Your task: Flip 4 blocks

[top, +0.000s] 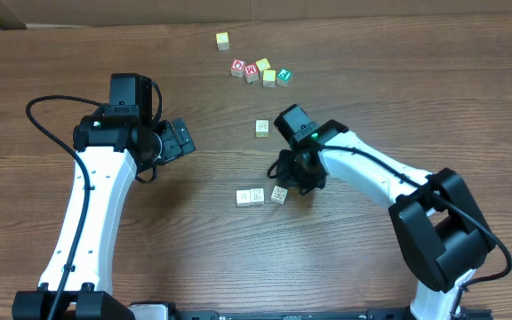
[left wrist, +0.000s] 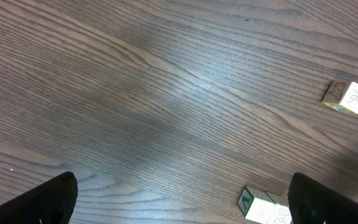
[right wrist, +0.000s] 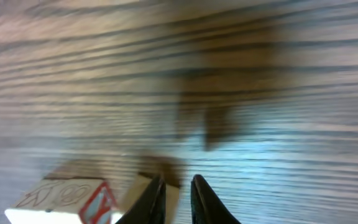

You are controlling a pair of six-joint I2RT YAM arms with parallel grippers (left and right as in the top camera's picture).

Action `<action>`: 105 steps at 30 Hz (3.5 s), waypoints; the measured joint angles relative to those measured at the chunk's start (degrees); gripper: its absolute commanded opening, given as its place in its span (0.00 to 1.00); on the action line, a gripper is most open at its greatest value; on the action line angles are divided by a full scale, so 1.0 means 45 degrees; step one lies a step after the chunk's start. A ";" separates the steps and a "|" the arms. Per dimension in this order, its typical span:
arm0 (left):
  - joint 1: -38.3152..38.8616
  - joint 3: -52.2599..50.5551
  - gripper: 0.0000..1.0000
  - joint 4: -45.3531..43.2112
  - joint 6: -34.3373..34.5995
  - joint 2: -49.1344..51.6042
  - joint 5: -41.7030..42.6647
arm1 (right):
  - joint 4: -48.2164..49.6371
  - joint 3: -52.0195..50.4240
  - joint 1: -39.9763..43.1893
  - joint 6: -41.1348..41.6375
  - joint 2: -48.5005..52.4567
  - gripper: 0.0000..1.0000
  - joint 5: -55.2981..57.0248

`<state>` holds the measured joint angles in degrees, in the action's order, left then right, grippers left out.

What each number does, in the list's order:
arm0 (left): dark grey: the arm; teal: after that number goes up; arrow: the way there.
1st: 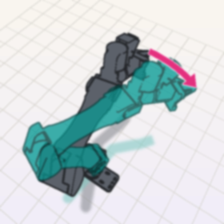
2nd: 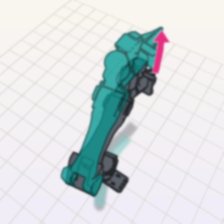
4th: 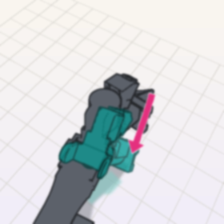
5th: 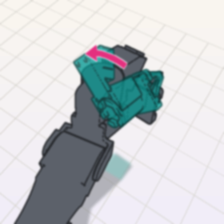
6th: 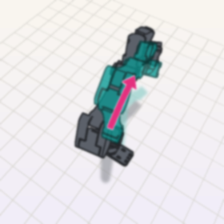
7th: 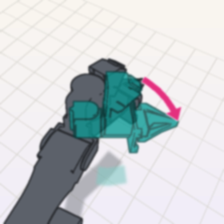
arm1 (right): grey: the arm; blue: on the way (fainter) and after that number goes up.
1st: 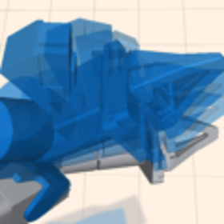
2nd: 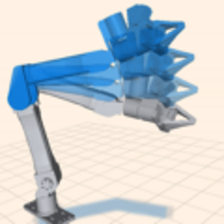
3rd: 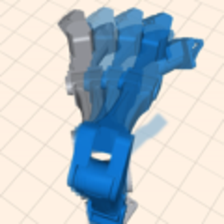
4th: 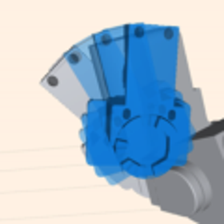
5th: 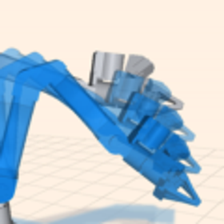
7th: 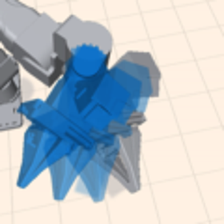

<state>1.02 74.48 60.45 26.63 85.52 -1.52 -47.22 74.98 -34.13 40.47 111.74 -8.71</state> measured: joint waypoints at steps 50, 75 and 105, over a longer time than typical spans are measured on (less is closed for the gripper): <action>0.0000 0.0000 1.00 0.0000 0.0000 0.0000 0.0000 | 0.0476 -0.0481 -0.0665 -0.0767 0.0000 0.14 -0.0379; 0.0000 -0.0005 1.00 0.0000 0.0000 0.0000 -0.0005 | 0.0330 -0.0481 -0.0704 -0.0889 0.0000 0.15 -0.1030; 0.0000 -0.0005 1.00 0.0000 0.0000 0.0000 0.0000 | 0.2832 -0.0466 0.0578 -0.1243 0.0000 0.05 -0.0918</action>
<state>1.02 74.46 60.45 26.63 85.52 -1.52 -34.48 72.88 -31.53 34.87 111.74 -12.84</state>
